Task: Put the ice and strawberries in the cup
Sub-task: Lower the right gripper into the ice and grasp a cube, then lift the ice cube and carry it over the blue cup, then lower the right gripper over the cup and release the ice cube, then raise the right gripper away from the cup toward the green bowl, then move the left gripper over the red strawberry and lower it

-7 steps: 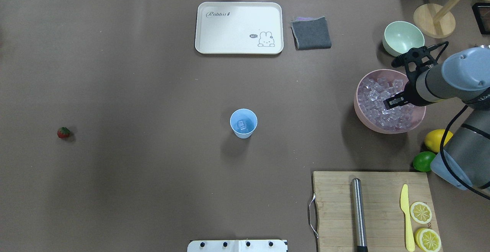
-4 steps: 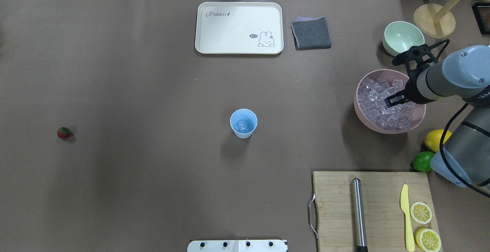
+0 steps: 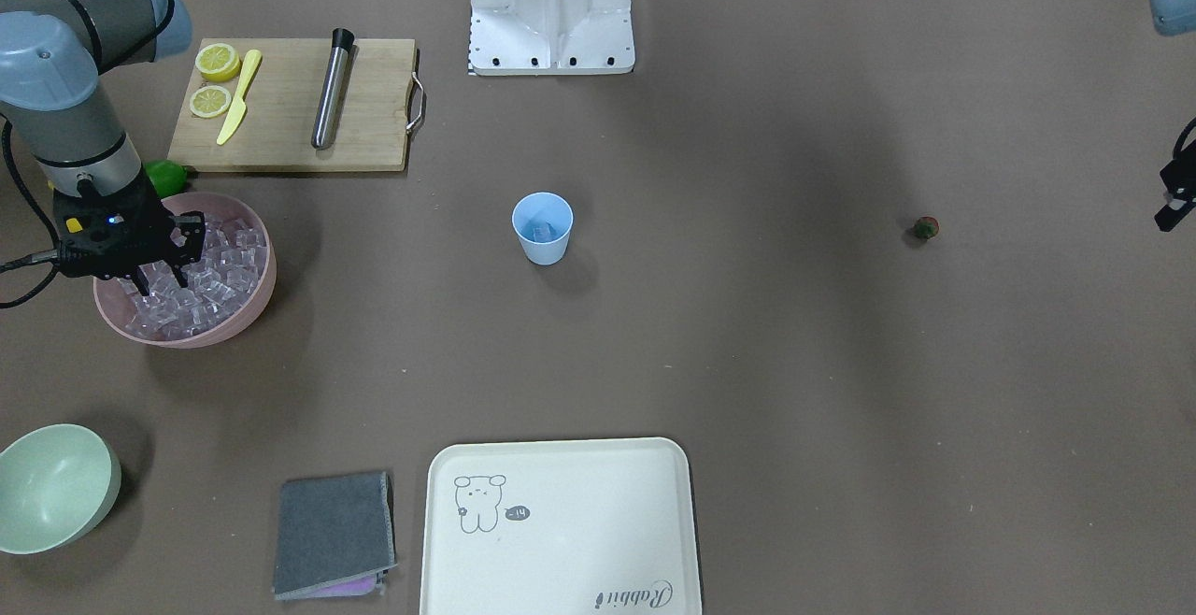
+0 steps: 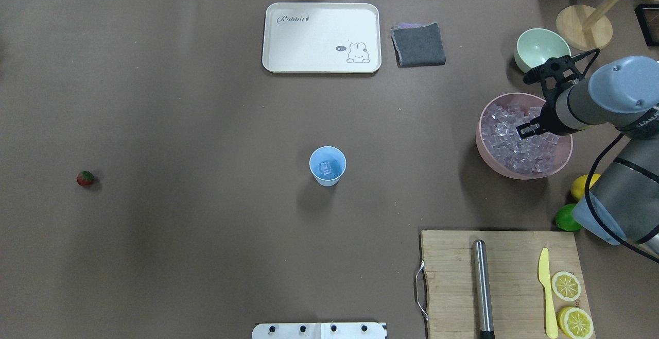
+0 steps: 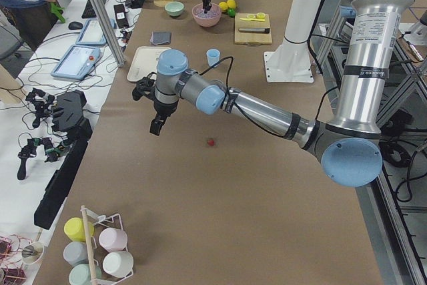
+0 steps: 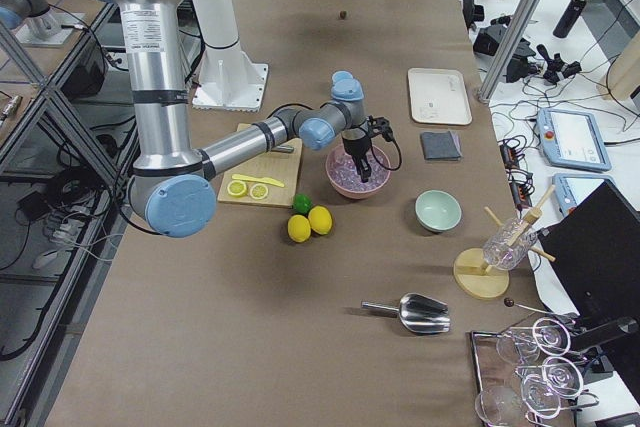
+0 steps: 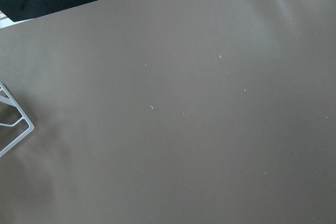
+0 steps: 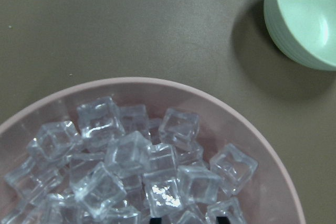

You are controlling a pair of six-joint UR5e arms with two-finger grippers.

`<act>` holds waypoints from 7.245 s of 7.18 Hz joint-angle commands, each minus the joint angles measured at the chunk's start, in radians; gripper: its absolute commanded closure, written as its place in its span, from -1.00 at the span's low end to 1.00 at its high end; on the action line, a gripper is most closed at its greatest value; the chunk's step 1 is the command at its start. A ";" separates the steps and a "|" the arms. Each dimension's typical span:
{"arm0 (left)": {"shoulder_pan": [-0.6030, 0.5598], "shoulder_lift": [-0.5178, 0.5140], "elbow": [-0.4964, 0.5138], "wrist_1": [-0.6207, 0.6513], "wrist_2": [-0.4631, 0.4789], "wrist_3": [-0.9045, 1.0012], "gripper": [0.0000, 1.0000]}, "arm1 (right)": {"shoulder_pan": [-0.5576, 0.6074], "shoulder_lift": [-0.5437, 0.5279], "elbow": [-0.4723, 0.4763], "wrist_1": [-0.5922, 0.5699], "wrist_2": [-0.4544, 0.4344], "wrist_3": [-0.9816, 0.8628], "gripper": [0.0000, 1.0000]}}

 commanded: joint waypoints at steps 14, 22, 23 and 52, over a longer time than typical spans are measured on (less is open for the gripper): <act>0.026 -0.002 0.000 -0.002 -0.009 -0.039 -0.95 | -0.006 0.349 0.067 0.004 0.166 -0.003 1.00; 0.026 0.020 -0.009 -0.003 -0.011 -0.036 -0.95 | -0.307 0.551 -0.078 0.011 -0.045 0.056 1.00; 0.026 0.023 -0.009 -0.003 -0.011 -0.036 -0.95 | -0.323 0.576 -0.103 0.016 -0.062 0.057 1.00; 0.446 -0.109 0.244 0.001 0.075 -0.165 -0.95 | 0.415 0.178 -0.126 0.038 0.426 -0.415 -0.99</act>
